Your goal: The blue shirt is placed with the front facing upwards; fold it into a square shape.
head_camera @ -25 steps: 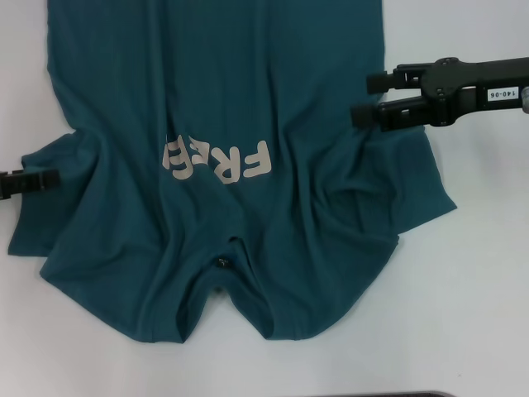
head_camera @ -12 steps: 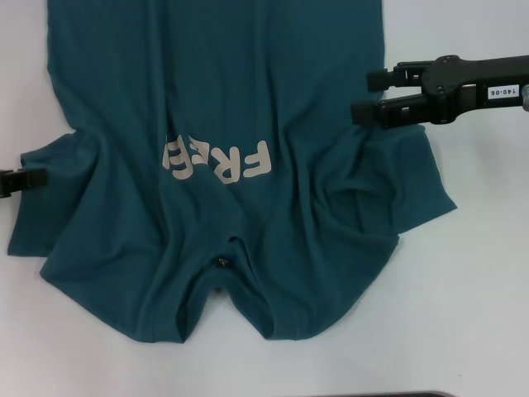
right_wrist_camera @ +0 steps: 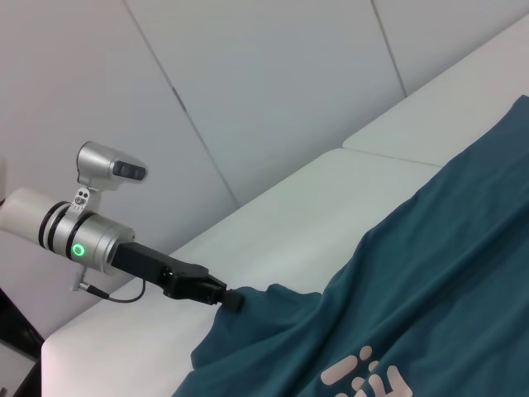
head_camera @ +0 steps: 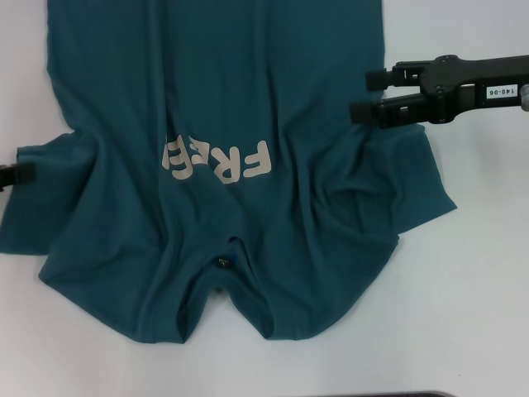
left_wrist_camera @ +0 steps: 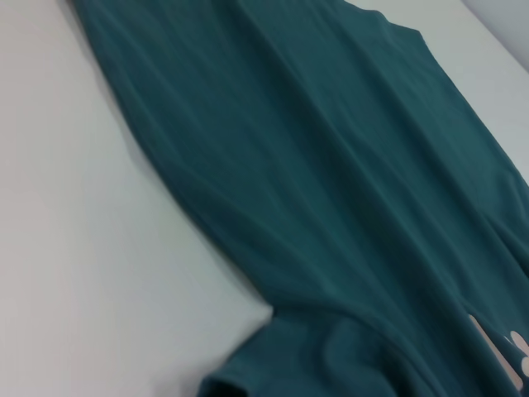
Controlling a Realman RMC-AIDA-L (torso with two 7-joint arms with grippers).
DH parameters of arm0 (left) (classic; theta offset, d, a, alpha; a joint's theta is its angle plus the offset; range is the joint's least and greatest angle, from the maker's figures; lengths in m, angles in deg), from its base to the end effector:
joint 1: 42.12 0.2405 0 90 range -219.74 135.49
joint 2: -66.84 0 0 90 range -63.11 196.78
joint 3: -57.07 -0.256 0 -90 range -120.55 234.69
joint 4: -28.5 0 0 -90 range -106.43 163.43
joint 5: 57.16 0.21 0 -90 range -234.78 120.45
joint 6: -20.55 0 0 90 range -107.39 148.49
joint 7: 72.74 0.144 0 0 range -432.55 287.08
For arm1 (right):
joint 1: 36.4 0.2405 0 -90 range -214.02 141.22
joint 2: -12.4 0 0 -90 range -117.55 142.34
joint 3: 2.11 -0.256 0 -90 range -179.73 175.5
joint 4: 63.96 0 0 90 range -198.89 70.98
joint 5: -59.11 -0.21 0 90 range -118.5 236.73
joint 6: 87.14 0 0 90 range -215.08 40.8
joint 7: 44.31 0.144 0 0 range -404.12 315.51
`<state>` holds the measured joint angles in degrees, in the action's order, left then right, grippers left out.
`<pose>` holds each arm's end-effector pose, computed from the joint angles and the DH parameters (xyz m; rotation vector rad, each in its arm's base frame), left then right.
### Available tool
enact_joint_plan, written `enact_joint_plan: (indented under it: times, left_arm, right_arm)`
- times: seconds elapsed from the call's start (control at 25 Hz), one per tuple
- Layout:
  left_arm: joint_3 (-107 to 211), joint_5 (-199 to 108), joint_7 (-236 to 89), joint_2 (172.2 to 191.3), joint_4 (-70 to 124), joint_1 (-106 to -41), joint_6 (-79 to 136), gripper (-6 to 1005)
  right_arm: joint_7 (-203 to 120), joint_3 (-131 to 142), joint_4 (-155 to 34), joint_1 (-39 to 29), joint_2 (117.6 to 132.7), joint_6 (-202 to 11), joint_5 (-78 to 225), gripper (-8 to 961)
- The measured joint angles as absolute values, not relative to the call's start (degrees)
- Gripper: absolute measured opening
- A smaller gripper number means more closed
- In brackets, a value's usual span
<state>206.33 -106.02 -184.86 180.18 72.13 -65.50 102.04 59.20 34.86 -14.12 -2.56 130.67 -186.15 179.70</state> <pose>-0.3649 0.3093 0.0692 -2.2228 -1.4486 -0.3524 0.2307 0.3424 0.0389 -2.7924 0.9137 0.6565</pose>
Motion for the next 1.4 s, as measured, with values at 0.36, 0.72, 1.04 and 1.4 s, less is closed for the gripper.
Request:
enact_joint_plan:
  times: [0.36, 0.72, 1.04, 1.4]
  left_arm:
    - [206.5, -105.9, -186.5, 177.92, 74.6, -64.9, 102.2, 2]
    - [206.5, -105.5, -186.8, 175.4, 75.4, -64.6, 101.4, 2]
    - [206.6, -102.1, -188.1, 174.64, 78.5, -65.9, 101.0, 2]
    - [206.6, -100.7, -189.0, 174.82, 79.7, -66.6, 101.4, 2]
  right_arm:
    - [59.2, 33.6, -14.1, -2.7, 131.23, -186.0, 179.1, 927]
    - [59.2, 33.8, -15.6, -2.6, 131.93, -185.3, 178.0, 927]
    - [58.8, 34.1, -18.0, -2.1, 131.92, -183.7, 177.3, 926]
    - [58.8, 34.2, -18.8, -1.8, 131.92, -183.5, 176.9, 926]
